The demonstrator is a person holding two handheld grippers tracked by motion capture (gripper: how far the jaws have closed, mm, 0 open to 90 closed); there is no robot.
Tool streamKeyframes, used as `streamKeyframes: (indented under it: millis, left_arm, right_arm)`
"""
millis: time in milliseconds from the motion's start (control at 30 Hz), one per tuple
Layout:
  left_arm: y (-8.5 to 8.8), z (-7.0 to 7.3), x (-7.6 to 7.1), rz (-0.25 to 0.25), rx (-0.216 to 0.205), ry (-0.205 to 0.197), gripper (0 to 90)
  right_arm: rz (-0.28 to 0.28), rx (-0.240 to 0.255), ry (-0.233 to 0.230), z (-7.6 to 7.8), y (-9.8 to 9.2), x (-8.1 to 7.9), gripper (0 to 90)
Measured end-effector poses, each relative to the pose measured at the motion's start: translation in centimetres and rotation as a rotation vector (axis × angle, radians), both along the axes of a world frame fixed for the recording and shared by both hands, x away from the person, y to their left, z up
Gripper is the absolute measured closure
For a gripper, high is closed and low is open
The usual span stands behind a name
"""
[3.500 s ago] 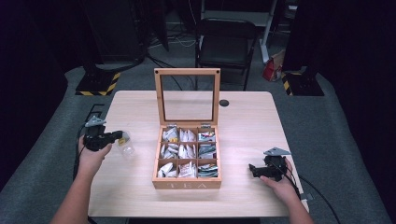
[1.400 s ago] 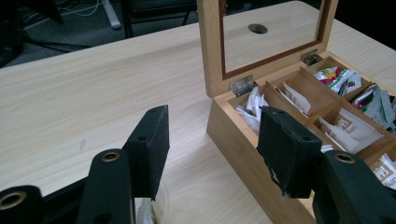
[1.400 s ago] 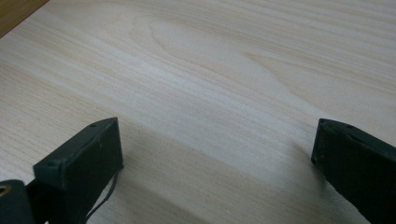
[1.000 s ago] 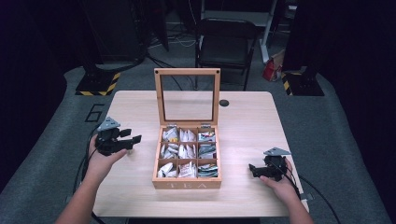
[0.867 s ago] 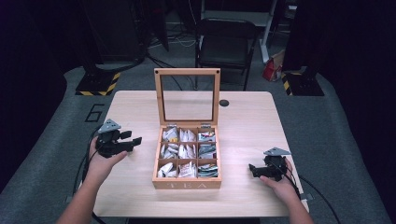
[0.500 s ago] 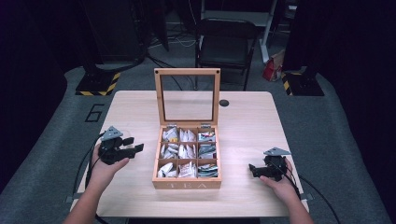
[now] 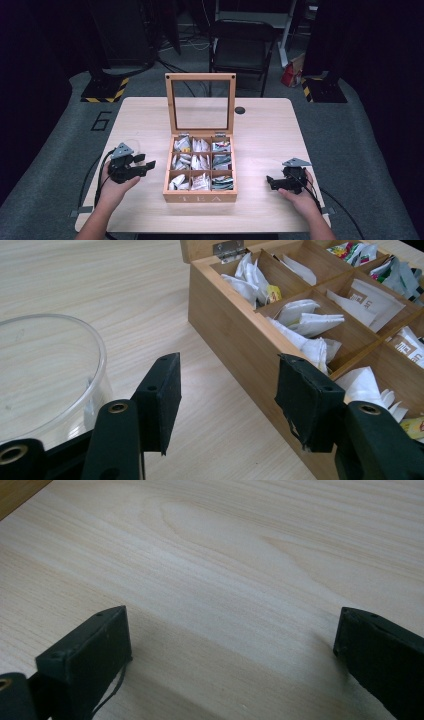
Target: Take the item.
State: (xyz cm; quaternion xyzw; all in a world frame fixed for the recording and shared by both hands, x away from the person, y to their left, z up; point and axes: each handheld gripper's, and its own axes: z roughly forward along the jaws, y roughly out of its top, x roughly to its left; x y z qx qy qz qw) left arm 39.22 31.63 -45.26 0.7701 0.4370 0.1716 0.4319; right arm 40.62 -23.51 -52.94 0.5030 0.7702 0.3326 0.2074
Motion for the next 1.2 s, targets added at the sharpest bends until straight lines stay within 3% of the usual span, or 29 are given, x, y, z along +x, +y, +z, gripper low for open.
streamKeyframes:
  millis: [500, 1200]
  left_arm:
    - [0.3, -2.2, -0.4, 0.000, -0.009, 0.036, 43.3]
    - [0.9, -4.1, -0.2, 0.000, 0.026, 0.097, 42.7]
  right_arm:
    - [0.001, 0.000, 0.000, 0.0, 0.0, 0.0, 1.2]
    - [0.001, 0.000, 0.000, 0.0, 0.0, 0.0, 1.2]
